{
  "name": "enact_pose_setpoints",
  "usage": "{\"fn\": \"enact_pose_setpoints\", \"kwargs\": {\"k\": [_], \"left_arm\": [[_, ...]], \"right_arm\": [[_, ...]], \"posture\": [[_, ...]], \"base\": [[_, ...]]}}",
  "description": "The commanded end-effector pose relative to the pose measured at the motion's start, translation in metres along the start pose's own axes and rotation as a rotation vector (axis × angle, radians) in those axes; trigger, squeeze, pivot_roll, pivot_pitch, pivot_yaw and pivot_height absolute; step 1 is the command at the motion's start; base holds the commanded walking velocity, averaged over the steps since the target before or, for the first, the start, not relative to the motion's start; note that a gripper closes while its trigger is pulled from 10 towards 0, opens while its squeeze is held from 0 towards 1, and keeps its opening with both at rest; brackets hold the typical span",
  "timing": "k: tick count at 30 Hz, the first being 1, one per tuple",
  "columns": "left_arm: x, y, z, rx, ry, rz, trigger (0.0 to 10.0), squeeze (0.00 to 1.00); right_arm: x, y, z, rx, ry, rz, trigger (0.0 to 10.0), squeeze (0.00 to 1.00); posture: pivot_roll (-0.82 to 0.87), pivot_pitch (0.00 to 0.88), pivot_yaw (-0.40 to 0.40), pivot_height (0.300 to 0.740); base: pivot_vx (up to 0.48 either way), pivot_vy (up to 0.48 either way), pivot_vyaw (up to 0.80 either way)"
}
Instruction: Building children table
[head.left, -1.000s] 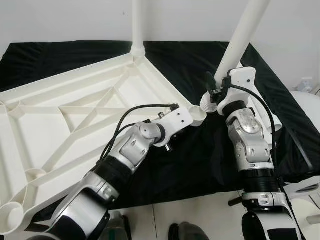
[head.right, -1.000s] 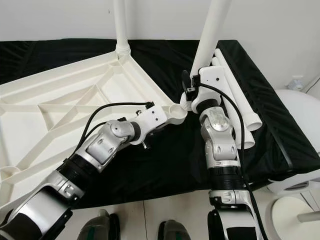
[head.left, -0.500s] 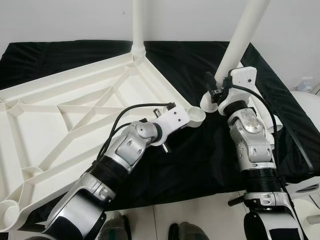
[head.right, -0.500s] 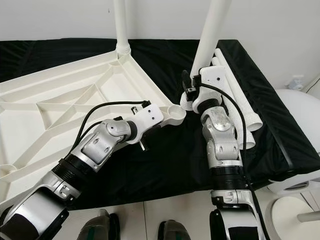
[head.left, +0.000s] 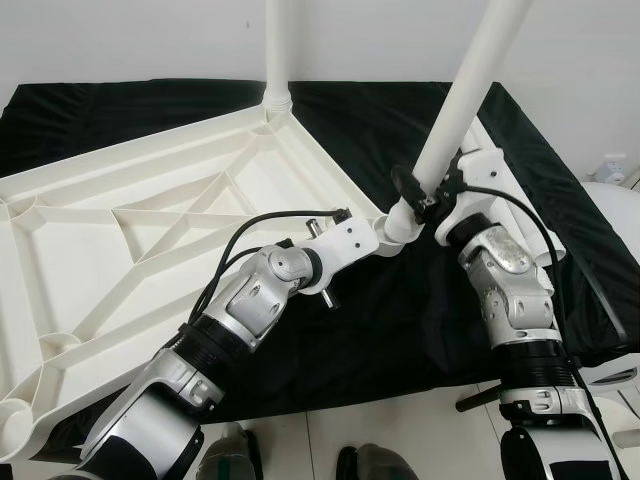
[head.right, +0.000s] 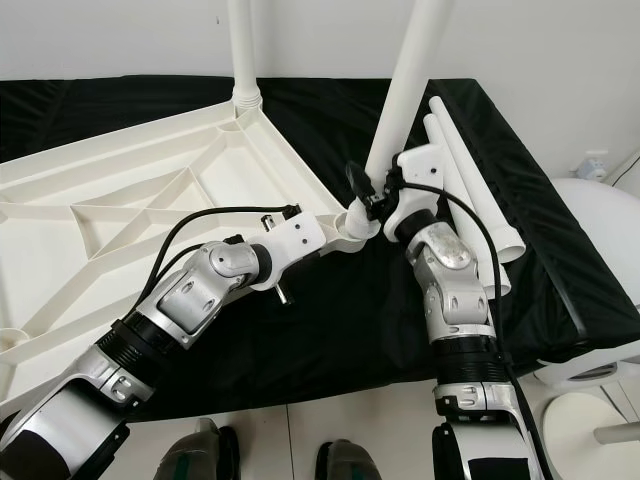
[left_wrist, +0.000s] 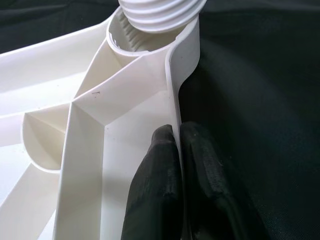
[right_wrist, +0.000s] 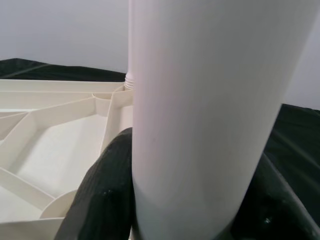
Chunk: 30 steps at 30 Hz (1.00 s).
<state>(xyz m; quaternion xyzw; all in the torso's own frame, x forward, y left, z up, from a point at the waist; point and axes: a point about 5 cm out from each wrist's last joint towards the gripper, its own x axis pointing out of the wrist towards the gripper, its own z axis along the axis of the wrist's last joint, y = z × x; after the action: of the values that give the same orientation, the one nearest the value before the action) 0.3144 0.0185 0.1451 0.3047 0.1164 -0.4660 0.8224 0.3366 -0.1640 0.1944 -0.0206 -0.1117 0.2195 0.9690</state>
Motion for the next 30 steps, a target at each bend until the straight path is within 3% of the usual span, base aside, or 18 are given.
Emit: {"fn": "enact_pose_setpoints", "kwargs": {"k": [1, 6, 12, 30], "left_arm": [[0.002, -0.010, -0.019, -0.004, 0.088, -0.108, 10.0, 0.00], [0.001, -0.011, -0.017, 0.001, 0.079, -0.106, 10.0, 0.00], [0.001, -0.012, -0.016, 0.007, 0.077, -0.109, 10.0, 0.00], [0.000, -0.017, -0.015, 0.010, 0.072, -0.116, 10.0, 0.00]], "right_arm": [[-0.004, -0.003, -0.009, 0.011, 0.039, -0.008, 10.0, 0.00], [-0.008, -0.010, -0.027, 0.056, 0.091, -0.029, 10.0, 0.00], [-0.004, -0.010, -0.032, 0.084, 0.092, 0.002, 10.0, 0.00], [0.012, 0.012, -0.031, 0.092, 0.161, 0.174, 10.0, 0.00]], "posture": [[-0.02, 0.077, -0.042, 0.740], [-0.02, 0.079, -0.043, 0.740], [-0.02, 0.079, -0.041, 0.740], [-0.01, 0.064, -0.044, 0.740]], "base": [[0.000, 0.000, 0.00], [0.000, 0.000, 0.00], [0.000, 0.000, 0.00], [0.000, 0.000, 0.00]]}}
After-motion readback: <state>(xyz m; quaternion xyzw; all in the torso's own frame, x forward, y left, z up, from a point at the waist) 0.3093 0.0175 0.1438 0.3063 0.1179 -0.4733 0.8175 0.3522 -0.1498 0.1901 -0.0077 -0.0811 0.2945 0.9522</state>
